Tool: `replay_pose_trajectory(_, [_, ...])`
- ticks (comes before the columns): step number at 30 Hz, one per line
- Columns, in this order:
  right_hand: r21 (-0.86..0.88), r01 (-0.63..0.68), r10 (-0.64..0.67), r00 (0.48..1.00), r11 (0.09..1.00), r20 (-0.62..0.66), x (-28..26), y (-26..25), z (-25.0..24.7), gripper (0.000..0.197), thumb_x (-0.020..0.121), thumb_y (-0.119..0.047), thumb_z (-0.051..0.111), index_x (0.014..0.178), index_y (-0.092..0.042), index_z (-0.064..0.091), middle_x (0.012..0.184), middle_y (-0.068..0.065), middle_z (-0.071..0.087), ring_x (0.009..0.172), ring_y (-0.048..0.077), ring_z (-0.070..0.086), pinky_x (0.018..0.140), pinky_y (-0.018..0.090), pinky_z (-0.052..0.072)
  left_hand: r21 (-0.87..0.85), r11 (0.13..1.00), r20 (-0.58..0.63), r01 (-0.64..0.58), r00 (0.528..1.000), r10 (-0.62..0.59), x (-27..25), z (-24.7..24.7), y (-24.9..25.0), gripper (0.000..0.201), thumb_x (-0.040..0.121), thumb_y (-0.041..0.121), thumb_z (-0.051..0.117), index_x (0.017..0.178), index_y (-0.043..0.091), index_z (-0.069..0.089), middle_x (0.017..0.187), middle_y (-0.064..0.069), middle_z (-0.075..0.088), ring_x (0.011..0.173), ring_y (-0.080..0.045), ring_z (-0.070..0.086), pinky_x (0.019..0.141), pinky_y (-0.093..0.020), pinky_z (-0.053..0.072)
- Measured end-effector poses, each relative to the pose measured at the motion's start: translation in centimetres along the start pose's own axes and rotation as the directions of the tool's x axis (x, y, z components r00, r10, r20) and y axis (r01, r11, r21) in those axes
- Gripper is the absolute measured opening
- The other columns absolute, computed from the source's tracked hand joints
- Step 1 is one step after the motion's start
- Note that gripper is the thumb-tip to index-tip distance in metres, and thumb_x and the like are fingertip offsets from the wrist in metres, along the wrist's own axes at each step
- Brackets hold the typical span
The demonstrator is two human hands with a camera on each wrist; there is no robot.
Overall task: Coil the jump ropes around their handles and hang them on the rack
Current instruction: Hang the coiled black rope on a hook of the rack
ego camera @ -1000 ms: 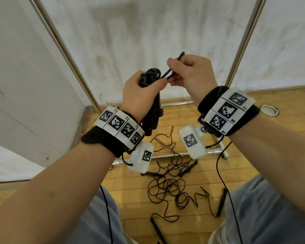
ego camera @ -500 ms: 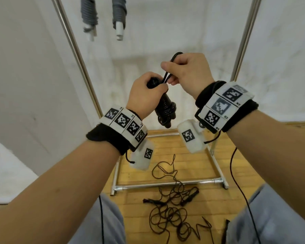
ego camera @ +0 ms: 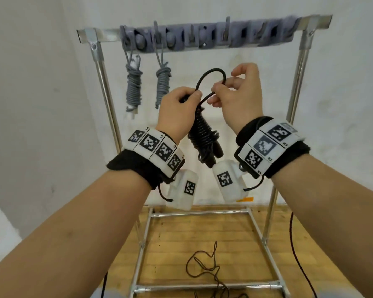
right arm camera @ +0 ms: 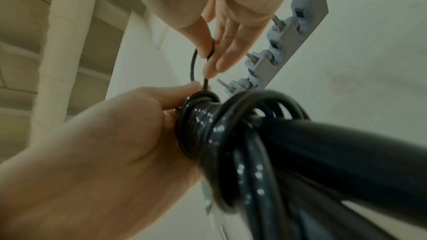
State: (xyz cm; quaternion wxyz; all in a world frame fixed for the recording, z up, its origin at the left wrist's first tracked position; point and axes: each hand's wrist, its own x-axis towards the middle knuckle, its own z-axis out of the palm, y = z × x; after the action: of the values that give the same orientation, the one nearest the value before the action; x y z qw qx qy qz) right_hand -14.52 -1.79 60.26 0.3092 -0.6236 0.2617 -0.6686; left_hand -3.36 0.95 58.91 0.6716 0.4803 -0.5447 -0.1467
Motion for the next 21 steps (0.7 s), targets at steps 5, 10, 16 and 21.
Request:
replay_pose_trajectory(5, [0.007, -0.055, 0.055, 0.998, 0.998, 0.035, 4.5, -0.5, 0.7, 0.014, 0.090, -0.002, 0.052, 0.087, -0.015, 0.047, 0.071, 0.007, 0.065, 0.053, 0.014, 0.060, 0.058, 0.025, 0.053, 0.004, 0.999, -0.054, 0.035, 0.998, -0.035, 4.2, 0.5, 1.3, 0.010, 0.088, 0.008, 0.060, 0.089, 0.015, 0.066, 0.076, -0.001, 0.065, 0.060, -0.012, 0.067, 0.063, -0.024, 0.053])
replay_pose_trajectory(10, [0.005, -0.022, 0.021, 0.998, 1.000, 0.056, 8.1, -0.9, 2.7, 0.013, 0.090, -0.002, 0.052, 0.083, -0.013, 0.051, 0.068, 0.006, 0.064, 0.048, 0.011, 0.058, 0.053, 0.022, 0.052, 0.022, 1.000, -0.164, 0.015, 0.986, -0.012, 7.8, 0.7, 1.9, 0.010, 0.089, 0.011, 0.059, 0.089, 0.016, 0.068, 0.069, 0.001, 0.065, 0.052, -0.009, 0.063, 0.065, -0.031, 0.058])
replay_pose_trajectory(16, [0.011, 0.036, -0.036, 0.997, 0.999, 0.065, 12.3, -1.8, 4.0, 0.008, 0.091, -0.001, 0.052, 0.087, -0.008, 0.055, 0.071, 0.010, 0.062, 0.047, 0.013, 0.055, 0.049, 0.020, 0.050, 0.075, 0.996, -0.200, -0.048, 0.978, 0.063, 12.0, 0.2, 2.9, 0.019, 0.084, 0.017, 0.064, 0.067, 0.022, 0.070, 0.064, 0.005, 0.067, 0.070, -0.020, 0.068, 0.073, -0.041, 0.059])
replay_pose_trajectory(21, [0.000, -0.004, 0.004, 0.992, 1.000, 0.122, 15.0, -1.5, 4.7, 0.013, 0.091, 0.006, 0.048, 0.094, -0.005, 0.055, 0.071, 0.010, 0.058, 0.052, 0.017, 0.053, 0.049, 0.017, 0.048, 0.078, 0.997, -0.255, -0.004, 0.967, 0.024, 14.7, 0.4, 2.7, 0.031, 0.081, 0.015, 0.069, 0.054, 0.030, 0.065, 0.056, 0.012, 0.063, 0.064, -0.014, 0.063, 0.073, -0.036, 0.058])
